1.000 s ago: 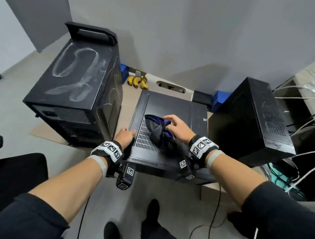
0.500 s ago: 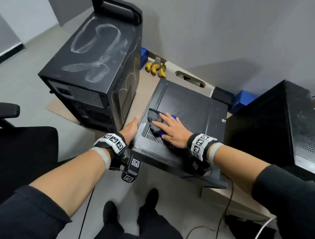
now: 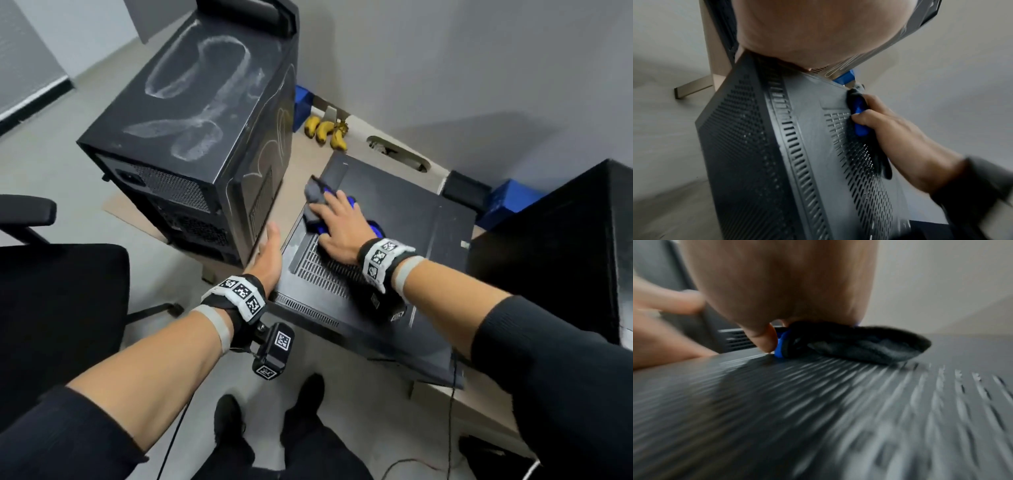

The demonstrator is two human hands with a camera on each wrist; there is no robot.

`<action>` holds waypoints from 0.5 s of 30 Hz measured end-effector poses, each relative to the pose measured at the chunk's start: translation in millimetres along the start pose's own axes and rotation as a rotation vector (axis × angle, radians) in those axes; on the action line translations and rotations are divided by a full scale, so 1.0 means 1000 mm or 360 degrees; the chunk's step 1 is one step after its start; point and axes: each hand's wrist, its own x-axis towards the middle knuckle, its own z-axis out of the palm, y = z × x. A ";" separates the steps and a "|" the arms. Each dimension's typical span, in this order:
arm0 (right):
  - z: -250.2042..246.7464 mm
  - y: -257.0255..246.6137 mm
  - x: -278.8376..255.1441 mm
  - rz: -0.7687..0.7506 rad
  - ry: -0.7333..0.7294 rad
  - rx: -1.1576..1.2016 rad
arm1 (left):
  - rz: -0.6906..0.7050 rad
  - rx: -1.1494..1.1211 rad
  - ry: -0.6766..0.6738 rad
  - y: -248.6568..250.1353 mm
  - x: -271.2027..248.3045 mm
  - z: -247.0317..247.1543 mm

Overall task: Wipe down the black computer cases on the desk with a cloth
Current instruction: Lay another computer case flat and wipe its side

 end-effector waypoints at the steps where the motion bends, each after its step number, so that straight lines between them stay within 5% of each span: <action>1: 0.007 -0.016 -0.021 -0.0072 -0.0005 0.0027 | 0.0044 -0.0032 0.0005 0.000 0.007 0.001; 5: 0.037 -0.066 -0.089 -0.0399 -0.0119 0.0054 | -0.0096 -0.0131 -0.0057 0.069 -0.119 0.013; 8: 0.034 -0.057 -0.086 -0.0484 -0.0233 0.0006 | -0.0147 -0.0317 -0.0233 0.098 -0.174 0.016; 12: 0.007 -0.025 -0.012 -0.0079 -0.0173 0.0095 | 0.0044 -0.0290 -0.0134 0.090 -0.178 0.015; 15: 0.004 -0.033 0.006 0.0091 -0.0155 0.0085 | -0.0041 -0.0272 -0.0025 0.083 -0.167 0.008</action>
